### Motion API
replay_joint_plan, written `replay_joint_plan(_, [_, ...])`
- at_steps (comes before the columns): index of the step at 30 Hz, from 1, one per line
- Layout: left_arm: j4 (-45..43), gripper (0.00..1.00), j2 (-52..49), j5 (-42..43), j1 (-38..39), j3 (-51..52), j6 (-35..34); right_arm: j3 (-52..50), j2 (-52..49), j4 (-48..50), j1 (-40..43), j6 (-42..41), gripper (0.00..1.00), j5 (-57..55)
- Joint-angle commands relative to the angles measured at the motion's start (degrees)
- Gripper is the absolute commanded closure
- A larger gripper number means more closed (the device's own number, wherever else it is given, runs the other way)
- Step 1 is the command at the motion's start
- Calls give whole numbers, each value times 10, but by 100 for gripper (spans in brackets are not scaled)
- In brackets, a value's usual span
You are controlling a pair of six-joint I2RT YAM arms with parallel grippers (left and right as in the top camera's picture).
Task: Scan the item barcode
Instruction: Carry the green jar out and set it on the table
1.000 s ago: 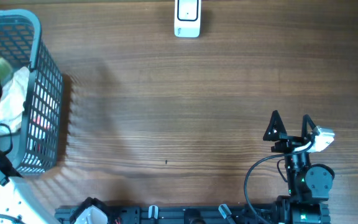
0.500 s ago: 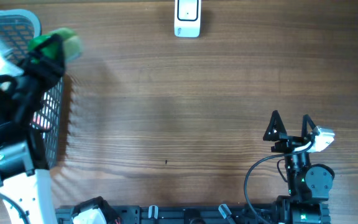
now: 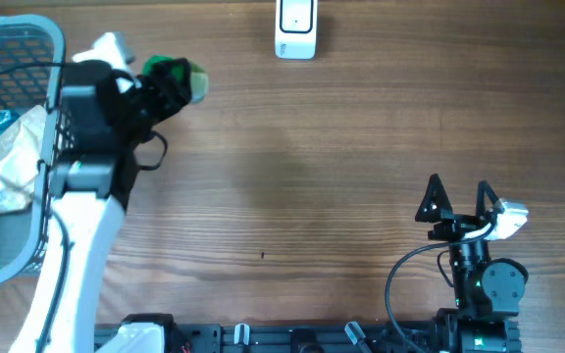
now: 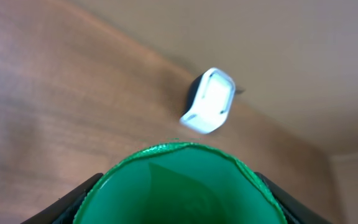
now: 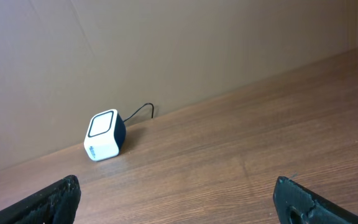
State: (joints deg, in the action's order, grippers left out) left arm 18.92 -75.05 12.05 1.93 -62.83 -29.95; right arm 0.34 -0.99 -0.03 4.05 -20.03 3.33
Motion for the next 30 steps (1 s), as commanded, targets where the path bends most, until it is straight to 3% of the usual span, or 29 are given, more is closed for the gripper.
replay_joint_plan(1, [3,32,-61,-49,12,2,28,0,4,2,0,4,0,-7])
replay_joint_plan(6, [15,32,-137,-53,26,2,32,0,4,2,0,4,0,-7])
replay_joint_plan(12, [24,32,-203,-65,69,2,88,0,4,2,0,5,0,-7])
replay_joint_plan(21, [76,32,-220,-230,136,3,159,0,4,2,0,5,0,-7])
replay_joint_plan(30, [42,32,-254,-246,159,31,156,0,4,2,0,4,0,-7])
